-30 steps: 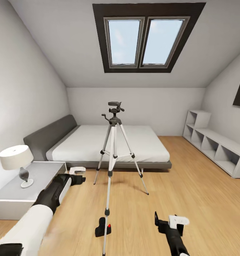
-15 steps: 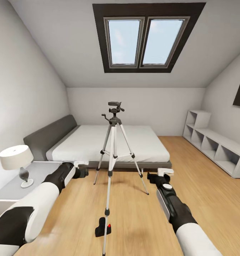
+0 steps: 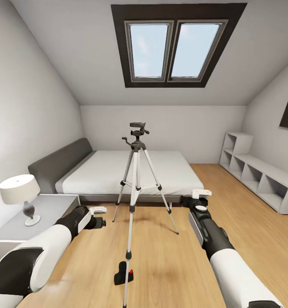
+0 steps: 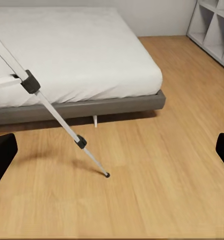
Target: Attach the digital camera to the camera tripod in the bedroom.
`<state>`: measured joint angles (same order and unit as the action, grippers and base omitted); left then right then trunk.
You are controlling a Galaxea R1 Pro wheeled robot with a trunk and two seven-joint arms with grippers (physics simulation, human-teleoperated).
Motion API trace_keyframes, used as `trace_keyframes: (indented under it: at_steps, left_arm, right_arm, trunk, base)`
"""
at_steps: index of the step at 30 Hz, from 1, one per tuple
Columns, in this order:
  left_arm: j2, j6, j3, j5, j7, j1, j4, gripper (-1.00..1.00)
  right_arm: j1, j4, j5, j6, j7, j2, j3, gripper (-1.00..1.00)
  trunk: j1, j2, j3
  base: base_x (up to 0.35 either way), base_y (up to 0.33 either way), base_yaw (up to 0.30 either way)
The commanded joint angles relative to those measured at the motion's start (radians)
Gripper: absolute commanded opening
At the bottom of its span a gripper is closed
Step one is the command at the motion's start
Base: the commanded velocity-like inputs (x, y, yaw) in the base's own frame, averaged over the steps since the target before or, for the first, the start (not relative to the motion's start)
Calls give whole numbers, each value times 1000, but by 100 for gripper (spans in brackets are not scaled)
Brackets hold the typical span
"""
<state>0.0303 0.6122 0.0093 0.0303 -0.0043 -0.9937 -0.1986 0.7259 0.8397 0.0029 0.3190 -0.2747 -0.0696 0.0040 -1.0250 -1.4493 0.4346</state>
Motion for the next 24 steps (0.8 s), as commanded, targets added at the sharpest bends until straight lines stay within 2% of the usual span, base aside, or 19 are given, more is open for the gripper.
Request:
trace_keyframes:
  at_steps: [1, 10, 24]
  left_arm:
    - [0, 5, 1, 3, 0, 0, 1, 100]
    - [1, 7, 1, 3, 4, 0, 11, 100]
    - [-5, 10, 2, 3, 5, 0, 44, 100]
  right_arm:
    - [1, 4, 0, 13, -3, 1, 1, 100]
    - [2, 20, 0, 42, -2, 6, 1, 100]
    - [2, 28, -1, 43, -1, 7, 1, 100]
  trunk:
    - [0, -1, 1]
    - [0, -1, 1]
    - [-54, -99, 45]
  base:
    - [0, 0, 0]
    - [0, 0, 0]
    - [0, 0, 0]
